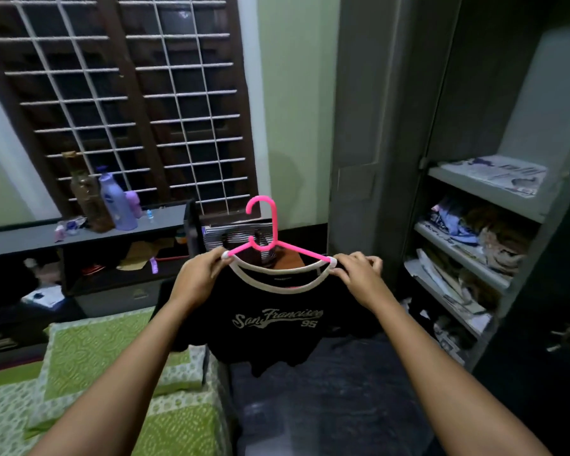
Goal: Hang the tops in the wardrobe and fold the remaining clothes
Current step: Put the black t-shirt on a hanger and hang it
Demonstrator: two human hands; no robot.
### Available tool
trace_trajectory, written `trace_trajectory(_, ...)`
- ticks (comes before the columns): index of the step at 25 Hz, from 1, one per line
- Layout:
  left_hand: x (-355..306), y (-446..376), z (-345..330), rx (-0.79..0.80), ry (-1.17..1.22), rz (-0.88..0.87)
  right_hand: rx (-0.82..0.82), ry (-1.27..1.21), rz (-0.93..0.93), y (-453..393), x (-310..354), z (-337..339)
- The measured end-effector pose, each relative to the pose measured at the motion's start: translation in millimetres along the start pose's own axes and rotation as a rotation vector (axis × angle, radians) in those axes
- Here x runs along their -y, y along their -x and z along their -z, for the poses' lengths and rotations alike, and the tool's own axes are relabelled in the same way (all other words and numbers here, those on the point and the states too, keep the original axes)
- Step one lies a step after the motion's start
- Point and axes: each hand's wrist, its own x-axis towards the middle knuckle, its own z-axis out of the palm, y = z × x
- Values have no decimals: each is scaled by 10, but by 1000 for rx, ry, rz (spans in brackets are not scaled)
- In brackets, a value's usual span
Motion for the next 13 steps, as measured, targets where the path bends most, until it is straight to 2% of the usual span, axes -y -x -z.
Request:
trace_trajectory(2,-45,-446,-194,-1,19,-27,-61,-100,-11,-358,-201,62)
trace_trajectory(7,-208,-1626,-720,9,-43,-89,76,-147,-53,-1277,-700,350)
trace_trajectory(9,-332,-2013,-994,29,-20,-137,44,-175,-92,-1558,-997,430)
trace_trajectory(13,-675,-2626,-1596,100,24,-241,-129,-340,-249,-1785,-1706,426)
